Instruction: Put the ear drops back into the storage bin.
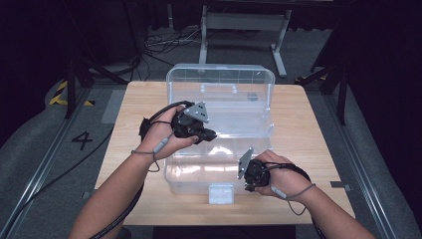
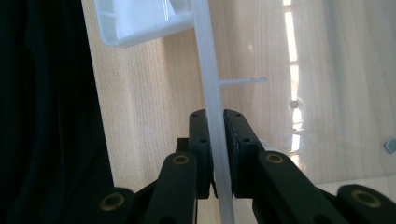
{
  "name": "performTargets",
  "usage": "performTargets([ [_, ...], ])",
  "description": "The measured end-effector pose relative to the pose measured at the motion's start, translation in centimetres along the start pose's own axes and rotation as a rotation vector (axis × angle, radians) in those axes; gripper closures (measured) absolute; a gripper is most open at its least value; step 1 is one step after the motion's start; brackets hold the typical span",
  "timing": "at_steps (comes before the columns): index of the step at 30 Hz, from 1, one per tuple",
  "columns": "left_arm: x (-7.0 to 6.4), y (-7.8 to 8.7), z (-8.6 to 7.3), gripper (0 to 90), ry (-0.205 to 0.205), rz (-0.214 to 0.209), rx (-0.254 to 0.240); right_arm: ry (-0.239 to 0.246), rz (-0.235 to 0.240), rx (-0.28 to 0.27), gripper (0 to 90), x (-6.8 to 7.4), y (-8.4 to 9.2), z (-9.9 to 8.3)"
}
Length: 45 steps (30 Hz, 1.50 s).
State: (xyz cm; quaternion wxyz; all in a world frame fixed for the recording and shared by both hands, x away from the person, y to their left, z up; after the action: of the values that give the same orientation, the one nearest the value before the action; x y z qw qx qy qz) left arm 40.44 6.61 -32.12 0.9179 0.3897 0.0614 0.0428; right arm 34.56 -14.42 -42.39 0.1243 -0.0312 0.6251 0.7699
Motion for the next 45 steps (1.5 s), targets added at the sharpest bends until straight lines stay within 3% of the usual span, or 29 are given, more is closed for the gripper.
performTargets([
  [21, -1.7, -0.5, -0.7, 86.2, -0.016, -0.027, 0.017, 0.007, -0.04, -0.012, 82.5, 0.2, 0.0, 0.0],
  [45, -2.6, -1.0, -1.2, 86.3, -0.022, -0.047, 0.039, 0.021, -0.092, -0.009, 82.4, 0.5, 0.1, 0.0],
])
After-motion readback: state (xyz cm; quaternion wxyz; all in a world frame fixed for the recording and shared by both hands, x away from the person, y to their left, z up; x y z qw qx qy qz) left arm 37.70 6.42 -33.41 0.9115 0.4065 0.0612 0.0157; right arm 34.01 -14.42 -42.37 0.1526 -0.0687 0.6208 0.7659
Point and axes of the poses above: each handheld gripper's, and its own axes: y roughly backward along the jaws, z roughly out of its top, x roughly to its left, the point moved 3 cm from there along -y, roughly forward along the jaws, and after that the axes turned 11 degrees about -z, right-handed, at the moved point
